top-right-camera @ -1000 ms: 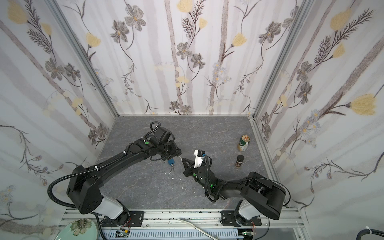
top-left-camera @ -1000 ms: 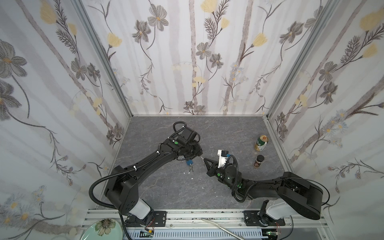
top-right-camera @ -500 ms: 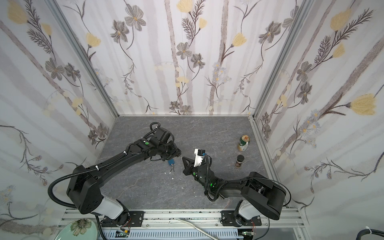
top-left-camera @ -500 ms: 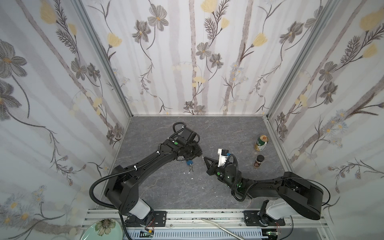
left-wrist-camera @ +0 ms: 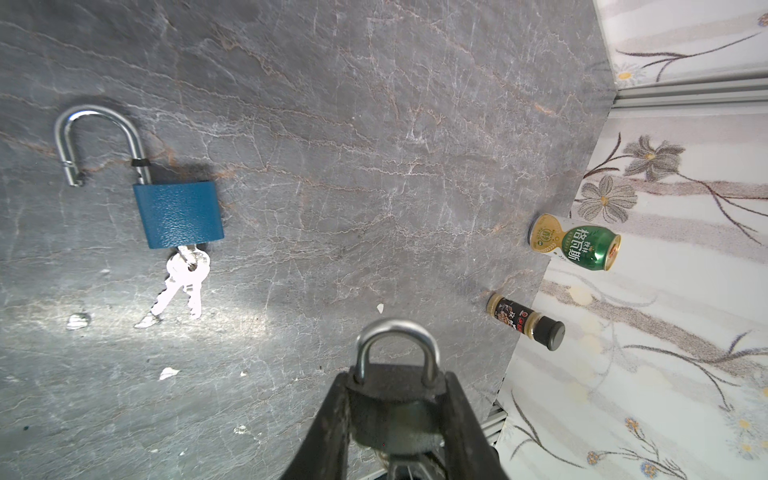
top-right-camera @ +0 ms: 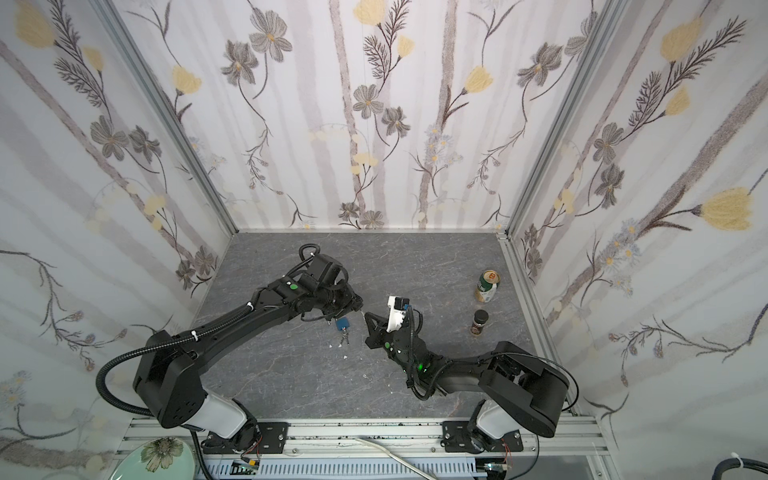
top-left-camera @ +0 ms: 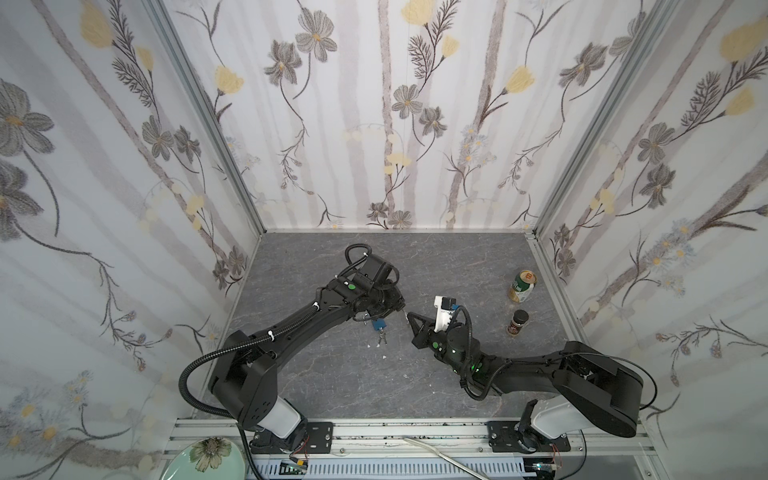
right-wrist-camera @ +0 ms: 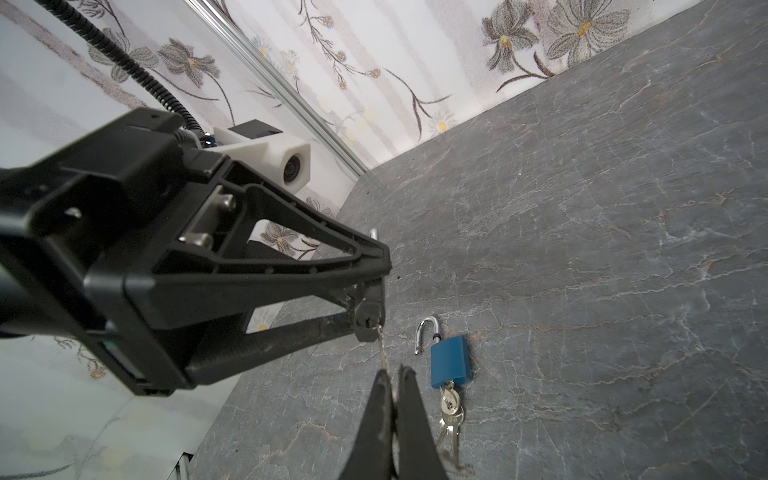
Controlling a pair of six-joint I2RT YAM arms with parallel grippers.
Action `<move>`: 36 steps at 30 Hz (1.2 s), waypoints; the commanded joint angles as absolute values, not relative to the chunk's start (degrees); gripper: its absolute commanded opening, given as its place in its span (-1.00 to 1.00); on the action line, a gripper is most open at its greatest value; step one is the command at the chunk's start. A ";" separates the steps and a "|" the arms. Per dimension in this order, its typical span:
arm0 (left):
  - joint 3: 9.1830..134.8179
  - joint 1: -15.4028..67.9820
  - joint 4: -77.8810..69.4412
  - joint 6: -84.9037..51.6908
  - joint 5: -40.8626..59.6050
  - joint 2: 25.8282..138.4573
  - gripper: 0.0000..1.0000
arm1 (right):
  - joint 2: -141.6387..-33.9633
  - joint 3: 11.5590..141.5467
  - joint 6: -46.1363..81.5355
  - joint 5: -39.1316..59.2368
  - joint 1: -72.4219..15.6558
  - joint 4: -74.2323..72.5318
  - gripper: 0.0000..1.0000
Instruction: Unlock with the key
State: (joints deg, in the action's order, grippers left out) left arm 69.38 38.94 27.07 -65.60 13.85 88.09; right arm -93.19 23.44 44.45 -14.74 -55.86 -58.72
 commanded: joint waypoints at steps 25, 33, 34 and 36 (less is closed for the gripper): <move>68.20 39.64 25.91 -70.64 12.93 86.36 -0.74 | -96.81 26.38 49.42 -19.20 -59.05 -62.85 -1.00; 67.26 39.80 25.41 -70.88 13.52 86.14 -0.77 | -96.39 25.66 49.83 -20.31 -59.06 -64.87 -1.00; 67.10 39.82 25.03 -70.93 13.68 86.14 -0.77 | -96.61 25.92 49.80 -20.02 -59.06 -64.80 -1.00; 67.31 39.90 24.96 -70.87 13.88 86.41 -0.77 | -96.87 26.27 49.67 -20.03 -59.06 -64.90 -1.00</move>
State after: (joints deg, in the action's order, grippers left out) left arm 67.37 39.59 26.20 -70.35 11.62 86.59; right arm -96.49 25.52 49.04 -20.45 -58.98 -61.39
